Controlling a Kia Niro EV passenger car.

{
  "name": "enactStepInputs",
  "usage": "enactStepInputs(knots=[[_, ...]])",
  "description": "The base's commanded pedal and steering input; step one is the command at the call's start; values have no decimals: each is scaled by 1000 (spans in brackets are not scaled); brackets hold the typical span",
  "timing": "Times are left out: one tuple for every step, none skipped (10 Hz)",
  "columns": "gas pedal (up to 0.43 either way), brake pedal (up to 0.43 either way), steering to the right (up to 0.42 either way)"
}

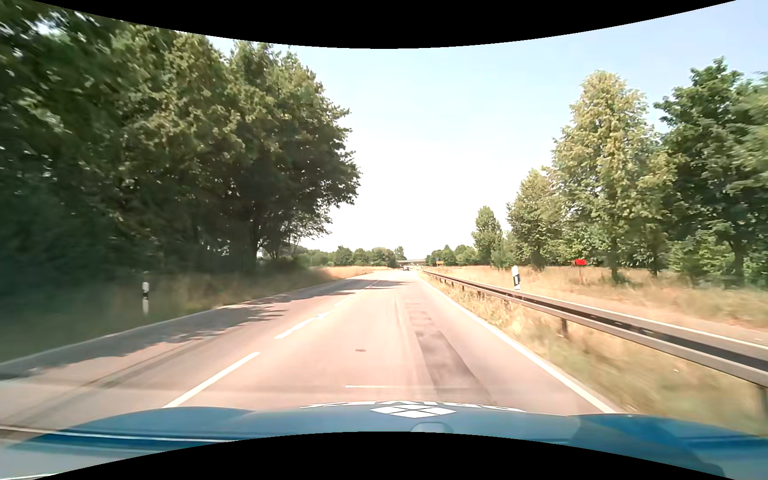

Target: Follow the waypoints while adhering to traffic rules and regulations

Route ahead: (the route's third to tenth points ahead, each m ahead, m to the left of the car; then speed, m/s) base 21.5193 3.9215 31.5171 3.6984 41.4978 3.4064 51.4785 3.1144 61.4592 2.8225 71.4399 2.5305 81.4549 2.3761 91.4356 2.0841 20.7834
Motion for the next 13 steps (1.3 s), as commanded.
enactStepInputs(knots=[[150,0,1],[150,0,1],[150,0,1],[150,0,1],[150,0,1],[150,0,1],[157,0,0],[157,0,0],[157,0,0],[157,0,0],[157,0,0],[157,0,0],[157,0,0]])
